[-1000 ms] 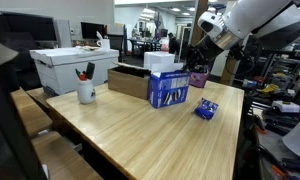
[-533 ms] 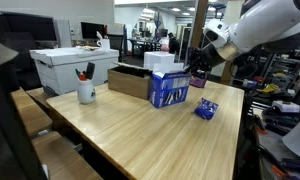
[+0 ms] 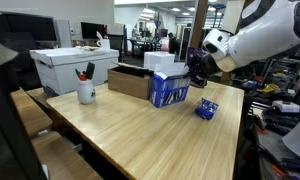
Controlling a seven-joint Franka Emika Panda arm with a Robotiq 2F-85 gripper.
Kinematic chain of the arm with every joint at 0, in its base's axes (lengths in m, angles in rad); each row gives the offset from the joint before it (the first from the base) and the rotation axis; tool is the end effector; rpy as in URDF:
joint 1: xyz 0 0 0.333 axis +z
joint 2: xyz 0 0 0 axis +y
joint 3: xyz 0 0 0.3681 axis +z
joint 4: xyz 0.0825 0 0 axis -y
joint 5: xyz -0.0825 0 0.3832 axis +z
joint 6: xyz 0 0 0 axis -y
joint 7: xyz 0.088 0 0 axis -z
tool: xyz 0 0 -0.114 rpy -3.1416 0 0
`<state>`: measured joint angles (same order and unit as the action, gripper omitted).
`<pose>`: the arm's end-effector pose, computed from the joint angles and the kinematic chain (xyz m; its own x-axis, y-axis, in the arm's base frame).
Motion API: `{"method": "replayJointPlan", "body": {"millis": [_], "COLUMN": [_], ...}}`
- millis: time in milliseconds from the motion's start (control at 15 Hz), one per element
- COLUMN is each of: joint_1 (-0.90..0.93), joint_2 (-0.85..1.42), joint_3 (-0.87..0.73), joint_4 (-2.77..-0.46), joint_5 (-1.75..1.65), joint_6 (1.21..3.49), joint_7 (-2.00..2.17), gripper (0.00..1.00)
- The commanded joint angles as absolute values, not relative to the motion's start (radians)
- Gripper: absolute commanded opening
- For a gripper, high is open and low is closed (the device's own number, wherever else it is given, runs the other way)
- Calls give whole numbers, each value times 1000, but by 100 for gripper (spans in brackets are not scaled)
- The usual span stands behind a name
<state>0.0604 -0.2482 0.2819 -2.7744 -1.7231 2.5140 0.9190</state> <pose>0.3395 0.1216 0.3232 0.5432 0.8366 0.0707 0.4507 -0.3616 0.8162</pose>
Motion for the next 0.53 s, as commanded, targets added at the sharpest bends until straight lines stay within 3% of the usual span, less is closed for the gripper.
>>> {"method": "replayJointPlan", "body": {"millis": [0, 467], "joint_1": [136, 212], "joint_2": [-202, -163], "joint_3": [218, 215], "joint_4": [-2774, -2773], "joint_5": [-1770, -1720], "joint_6": [2482, 2354], "joint_7": [956, 1024], "gripper": [5, 4]}}
